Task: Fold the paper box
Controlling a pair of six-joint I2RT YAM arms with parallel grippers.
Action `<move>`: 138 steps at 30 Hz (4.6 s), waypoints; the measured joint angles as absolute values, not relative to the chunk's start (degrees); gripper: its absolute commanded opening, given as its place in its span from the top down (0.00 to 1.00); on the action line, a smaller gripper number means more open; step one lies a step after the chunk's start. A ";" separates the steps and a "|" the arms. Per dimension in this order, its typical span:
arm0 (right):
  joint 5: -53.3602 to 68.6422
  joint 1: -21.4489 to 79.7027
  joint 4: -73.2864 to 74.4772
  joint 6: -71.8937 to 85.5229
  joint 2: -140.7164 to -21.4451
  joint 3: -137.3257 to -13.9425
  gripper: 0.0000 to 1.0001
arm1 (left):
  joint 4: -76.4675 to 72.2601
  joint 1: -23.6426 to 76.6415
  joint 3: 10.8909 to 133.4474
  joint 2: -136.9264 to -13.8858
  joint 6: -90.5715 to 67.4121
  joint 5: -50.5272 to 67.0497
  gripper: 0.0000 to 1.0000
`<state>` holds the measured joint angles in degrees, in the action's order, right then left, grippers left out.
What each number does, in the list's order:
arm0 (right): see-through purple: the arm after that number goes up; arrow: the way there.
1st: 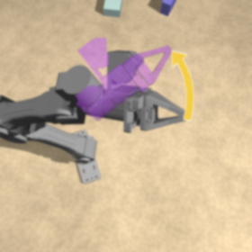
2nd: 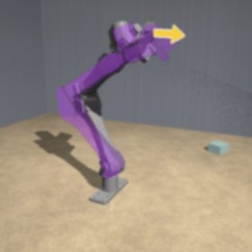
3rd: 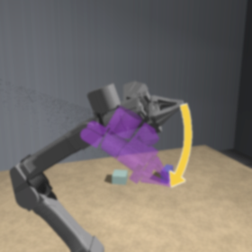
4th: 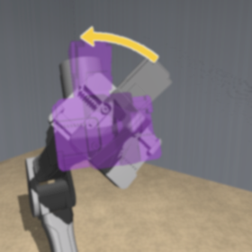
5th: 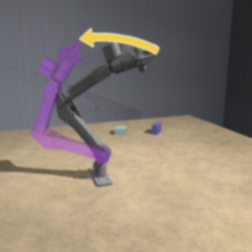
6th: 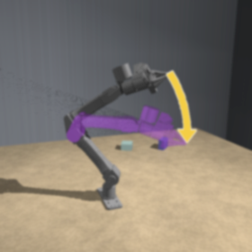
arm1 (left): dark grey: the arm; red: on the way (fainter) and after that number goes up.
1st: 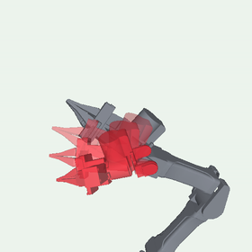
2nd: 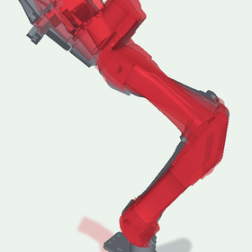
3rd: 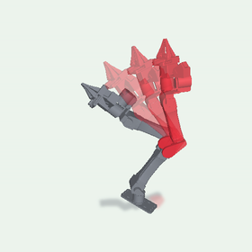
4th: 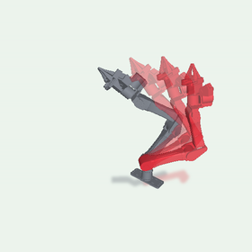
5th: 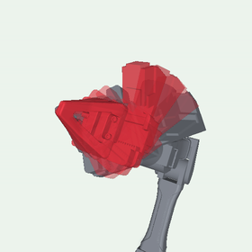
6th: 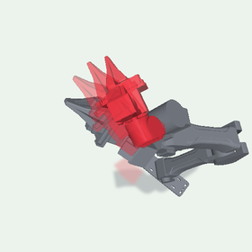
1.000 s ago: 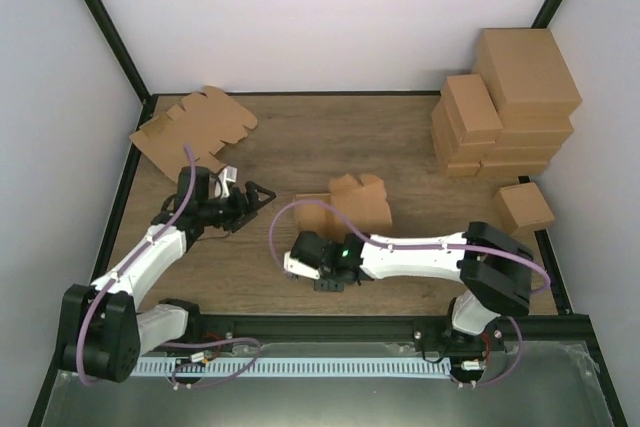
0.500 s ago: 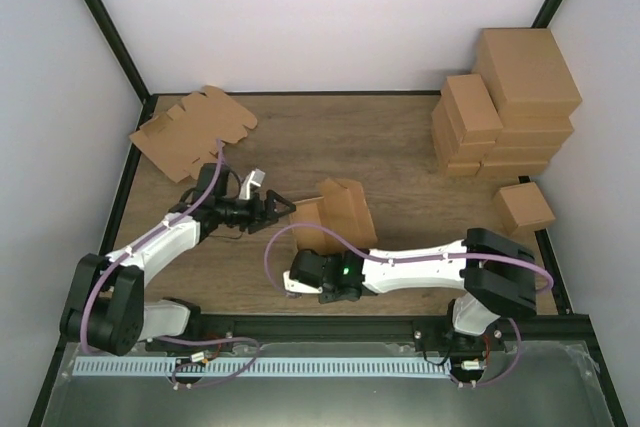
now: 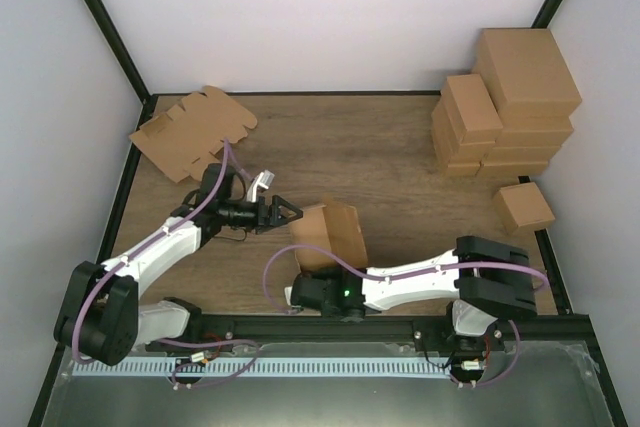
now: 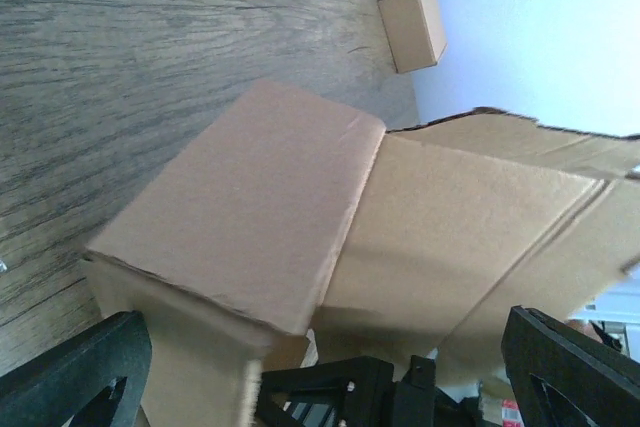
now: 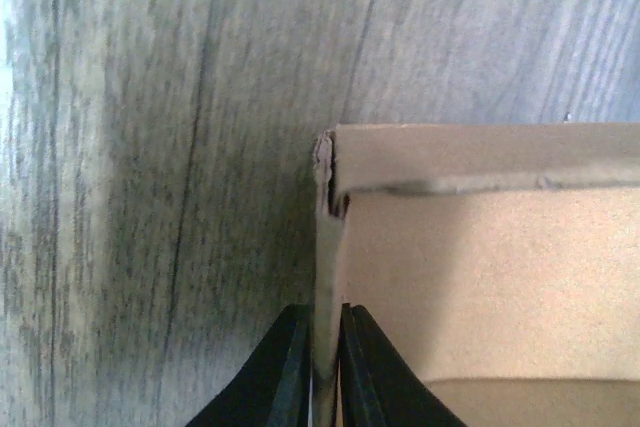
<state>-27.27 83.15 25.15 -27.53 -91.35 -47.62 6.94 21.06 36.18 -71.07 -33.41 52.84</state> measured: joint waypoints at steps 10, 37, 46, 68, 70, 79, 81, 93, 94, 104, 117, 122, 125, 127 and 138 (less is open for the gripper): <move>-27.29 83.50 21.65 -28.12 -91.57 -44.58 0.77 | 7.14 21.17 35.53 -71.07 -32.32 53.23 0.02; -29.19 83.55 15.53 -29.91 -91.94 -41.65 0.71 | 14.15 21.30 40.36 -73.63 -26.96 52.34 0.01; -27.00 83.61 18.35 -29.30 -85.65 -43.03 0.00 | 19.62 21.32 42.78 -75.02 -26.79 45.04 0.00; -1.37 41.98 24.73 10.15 -58.13 -61.76 0.14 | 17.63 26.65 31.97 -63.99 -43.48 33.89 0.19; 3.09 33.71 25.52 15.00 -60.23 -60.88 0.25 | 15.49 28.49 30.13 -64.03 -46.22 33.82 0.22; 18.22 23.31 23.18 25.19 -65.39 -40.95 0.94 | 8.51 35.66 26.48 -64.51 -55.51 32.16 0.43; 19.53 23.31 22.76 25.21 -65.87 -38.37 0.99 | 7.99 36.34 25.74 -64.49 -56.93 31.79 0.57; 15.22 37.47 22.74 29.78 -71.81 -35.29 0.99 | 10.81 46.74 23.35 -63.51 -64.05 24.53 0.96; 14.70 37.85 22.68 30.39 -71.88 -34.98 0.99 | 11.20 47.79 23.53 -64.73 -64.77 23.75 0.96; 11.90 43.66 23.35 34.20 -72.82 -33.58 0.99 | 13.96 54.24 29.12 -77.14 -70.30 17.93 0.96; 12.34 47.09 22.44 37.01 -73.60 -32.93 0.99 | 13.89 56.25 34.09 -82.43 -70.74 16.80 0.96; 12.38 47.13 22.44 37.04 -73.63 -32.93 0.99 | 13.98 56.25 34.74 -84.03 -70.72 16.86 0.96; 12.43 47.16 22.37 37.04 -73.67 -32.93 0.99 | 13.80 56.27 35.05 -84.66 -70.74 16.99 0.96; 12.36 47.46 22.33 37.04 -73.67 -32.93 0.99 | 13.61 56.27 35.11 -84.84 -70.74 16.99 0.96; 11.64 48.25 22.44 37.10 -75.33 -32.99 0.99 | 13.17 56.31 35.16 -85.12 -70.91 17.12 0.96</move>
<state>11.64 48.25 22.44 37.10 -75.33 -32.99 13.17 56.31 35.16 -85.12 -70.91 17.12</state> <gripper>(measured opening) 0.009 0.037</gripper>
